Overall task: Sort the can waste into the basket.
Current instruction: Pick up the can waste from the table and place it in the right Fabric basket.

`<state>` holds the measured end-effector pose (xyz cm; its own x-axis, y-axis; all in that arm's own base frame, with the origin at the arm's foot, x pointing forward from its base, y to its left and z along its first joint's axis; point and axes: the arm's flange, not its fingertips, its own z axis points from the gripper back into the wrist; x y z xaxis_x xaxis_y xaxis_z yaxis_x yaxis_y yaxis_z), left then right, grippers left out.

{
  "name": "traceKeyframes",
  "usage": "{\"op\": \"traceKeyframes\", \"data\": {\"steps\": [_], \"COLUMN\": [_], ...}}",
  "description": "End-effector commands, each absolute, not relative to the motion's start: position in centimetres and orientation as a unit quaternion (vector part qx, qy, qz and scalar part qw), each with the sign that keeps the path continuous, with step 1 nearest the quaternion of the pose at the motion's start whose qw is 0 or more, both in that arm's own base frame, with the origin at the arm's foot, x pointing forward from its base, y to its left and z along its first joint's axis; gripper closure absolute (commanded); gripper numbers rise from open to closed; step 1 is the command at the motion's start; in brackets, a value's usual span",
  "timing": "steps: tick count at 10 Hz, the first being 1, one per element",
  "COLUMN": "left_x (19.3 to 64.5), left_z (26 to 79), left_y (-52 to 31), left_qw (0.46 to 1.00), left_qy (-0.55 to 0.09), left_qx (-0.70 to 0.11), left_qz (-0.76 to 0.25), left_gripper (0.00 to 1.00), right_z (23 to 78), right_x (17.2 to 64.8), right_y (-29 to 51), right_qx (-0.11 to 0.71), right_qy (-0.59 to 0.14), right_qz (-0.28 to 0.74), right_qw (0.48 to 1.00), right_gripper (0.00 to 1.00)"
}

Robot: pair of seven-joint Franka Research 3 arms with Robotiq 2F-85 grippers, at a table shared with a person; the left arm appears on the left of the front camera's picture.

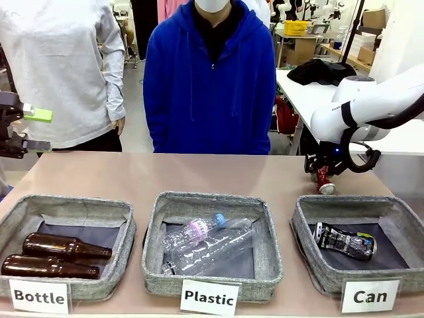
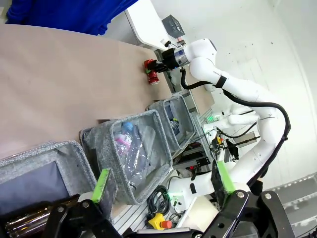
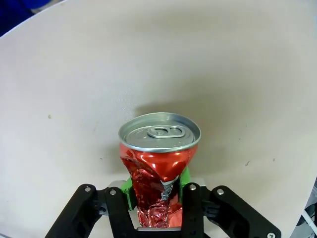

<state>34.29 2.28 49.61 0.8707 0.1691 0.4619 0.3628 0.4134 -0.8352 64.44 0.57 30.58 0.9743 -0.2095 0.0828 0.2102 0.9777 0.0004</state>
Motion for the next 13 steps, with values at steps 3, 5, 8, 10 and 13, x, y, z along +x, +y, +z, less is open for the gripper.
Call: {"op": "traceKeyframes", "data": {"steps": [3, 5, 8, 10, 13], "left_x": [34.1, 34.1, 34.1, 34.1, 34.1], "left_z": [49.7, 49.7, 49.7, 49.7, 49.7], "left_y": [2.3, 2.3, 2.3, 2.3, 2.3], "left_qw": [0.805, 0.805, 0.805, 0.805, 0.805], "left_qy": [-0.242, -0.242, -0.242, -0.242, -0.242], "left_qx": [-0.537, -0.537, -0.537, -0.537, -0.537], "left_qz": [-0.062, -0.062, -0.062, -0.062, -0.062], "left_gripper": [0.0, 0.0, 0.0, 0.0, 0.0], "right_z": [32.0, 34.2, 40.3, 42.4, 43.1], "right_x": [64.2, 62.7, 56.9, 52.2, 44.6], "right_y": [-0.6, -1.0, -3.1, -3.3, -1.2], "right_qx": [0.018, 0.045, 0.083, 0.128, 0.171], "right_qy": [-0.044, -0.06, -0.09, -0.061, -0.021], "right_qz": [-0.096, -0.073, 0.056, 0.203, 0.606], "right_qw": [0.994, 0.994, 0.991, 0.969, 0.777], "right_gripper": [1.0, 1.0, 0.77, 0.77, 0.77]}}
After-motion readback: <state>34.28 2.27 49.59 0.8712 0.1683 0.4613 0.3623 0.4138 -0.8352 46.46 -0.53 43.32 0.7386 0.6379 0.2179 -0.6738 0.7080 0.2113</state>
